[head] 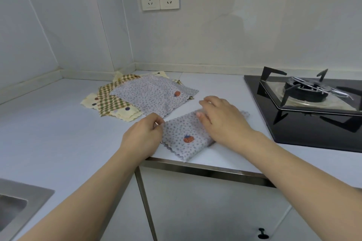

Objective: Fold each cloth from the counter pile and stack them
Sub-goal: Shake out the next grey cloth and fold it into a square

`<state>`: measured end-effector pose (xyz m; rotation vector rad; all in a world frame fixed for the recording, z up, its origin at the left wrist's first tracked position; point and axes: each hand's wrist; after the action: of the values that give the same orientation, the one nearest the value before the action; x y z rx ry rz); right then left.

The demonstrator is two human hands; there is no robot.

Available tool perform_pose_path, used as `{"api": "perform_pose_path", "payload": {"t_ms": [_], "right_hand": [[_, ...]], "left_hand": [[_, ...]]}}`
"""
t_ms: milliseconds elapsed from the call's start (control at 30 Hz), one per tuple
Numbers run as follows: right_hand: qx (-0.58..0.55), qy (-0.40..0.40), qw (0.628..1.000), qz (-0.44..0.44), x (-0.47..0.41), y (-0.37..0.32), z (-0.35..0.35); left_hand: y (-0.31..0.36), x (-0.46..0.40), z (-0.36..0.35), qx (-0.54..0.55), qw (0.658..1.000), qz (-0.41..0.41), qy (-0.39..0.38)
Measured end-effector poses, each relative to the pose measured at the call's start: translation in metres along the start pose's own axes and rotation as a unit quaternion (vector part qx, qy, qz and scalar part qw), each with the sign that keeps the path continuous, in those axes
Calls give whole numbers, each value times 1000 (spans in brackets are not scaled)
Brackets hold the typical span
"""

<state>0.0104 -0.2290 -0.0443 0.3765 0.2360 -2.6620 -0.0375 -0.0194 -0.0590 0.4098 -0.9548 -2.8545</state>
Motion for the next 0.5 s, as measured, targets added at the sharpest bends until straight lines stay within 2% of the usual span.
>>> {"api": "perform_pose_path", "payload": {"t_ms": [133, 233, 400, 500], "right_hand": [[12, -173, 985, -17, 26, -24, -12], [5, -210, 977, -32, 24, -23, -8], [-59, -214, 975, 6, 31, -21, -1], [-124, -108, 985, -42, 23, -7, 12]], "left_hand": [[2, 0, 2, 20, 1000, 15, -8], [1, -1, 2, 36, 999, 23, -1], [1, 1, 2, 30, 999, 24, 3], [1, 2, 2, 26, 999, 20, 0]]}}
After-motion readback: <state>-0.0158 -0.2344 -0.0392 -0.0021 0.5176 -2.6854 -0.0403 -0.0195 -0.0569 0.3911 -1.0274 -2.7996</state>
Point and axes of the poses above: each hand's wrist, its own x-axis away from the middle knuckle, its own z-axis out of the back of the hand, y = z × x, and after that the axes turned 1 degree about y, right-handed
